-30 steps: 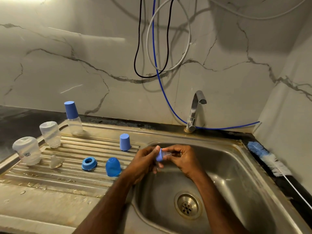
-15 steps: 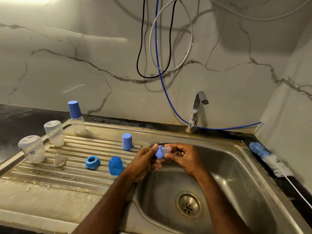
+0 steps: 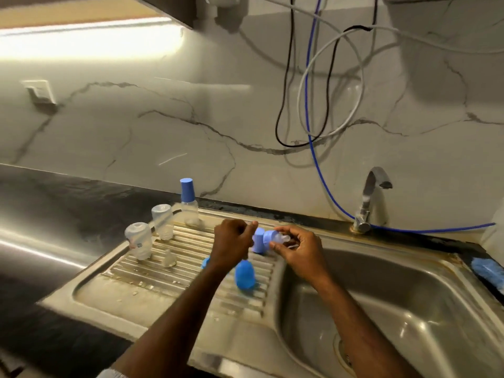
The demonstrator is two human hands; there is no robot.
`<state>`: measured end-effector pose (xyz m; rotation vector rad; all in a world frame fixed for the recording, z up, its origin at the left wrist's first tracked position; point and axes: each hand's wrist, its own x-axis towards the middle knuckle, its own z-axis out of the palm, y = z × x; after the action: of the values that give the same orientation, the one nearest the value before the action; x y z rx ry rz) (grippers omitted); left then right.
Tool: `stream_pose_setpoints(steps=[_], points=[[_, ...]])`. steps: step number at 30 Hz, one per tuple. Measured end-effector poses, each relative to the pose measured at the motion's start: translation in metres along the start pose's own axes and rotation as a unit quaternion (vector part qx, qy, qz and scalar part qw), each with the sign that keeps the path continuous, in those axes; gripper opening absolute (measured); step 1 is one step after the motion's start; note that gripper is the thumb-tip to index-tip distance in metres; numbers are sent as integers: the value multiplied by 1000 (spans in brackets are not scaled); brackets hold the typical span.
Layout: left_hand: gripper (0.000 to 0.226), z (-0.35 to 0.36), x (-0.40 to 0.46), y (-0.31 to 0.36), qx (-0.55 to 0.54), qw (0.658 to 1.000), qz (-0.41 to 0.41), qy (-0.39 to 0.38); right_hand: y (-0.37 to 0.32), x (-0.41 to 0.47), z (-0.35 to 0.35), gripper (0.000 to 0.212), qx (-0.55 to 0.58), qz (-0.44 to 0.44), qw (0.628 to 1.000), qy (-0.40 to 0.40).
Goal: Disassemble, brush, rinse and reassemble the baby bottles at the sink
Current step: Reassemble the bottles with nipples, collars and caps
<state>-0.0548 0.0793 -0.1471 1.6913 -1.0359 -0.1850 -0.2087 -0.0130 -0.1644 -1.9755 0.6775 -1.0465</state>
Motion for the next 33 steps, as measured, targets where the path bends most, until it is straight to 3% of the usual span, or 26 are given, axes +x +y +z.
stream_pose_setpoints(steps=[4,9,14,19,23,27,30,33], points=[[33,-74,41,-11,156,981,76,90,-32,23,53,35,-35,-15,997,-65],[20,-155,91,-26,303,944,44,123,-62,45,114,33,-44,-27,994,-94],[66,-200,119,-64,468,877,-88,-61,-71,57,147,35,-54,-39,993,-92],[75,-193,134,-102,471,859,-130,-151,-66,61,154,38,-67,-32,991,-107],[67,-188,141,-116,452,877,-107,-122,-60,60,151,40,-74,-18,990,-119],[60,-180,136,-94,388,921,35,-6,-54,55,138,31,-12,1,998,-59],[52,-158,117,-60,149,977,118,100,-43,45,111,21,151,71,986,5],[45,-114,78,-26,-117,987,81,68,-23,29,73,24,251,138,957,56]])
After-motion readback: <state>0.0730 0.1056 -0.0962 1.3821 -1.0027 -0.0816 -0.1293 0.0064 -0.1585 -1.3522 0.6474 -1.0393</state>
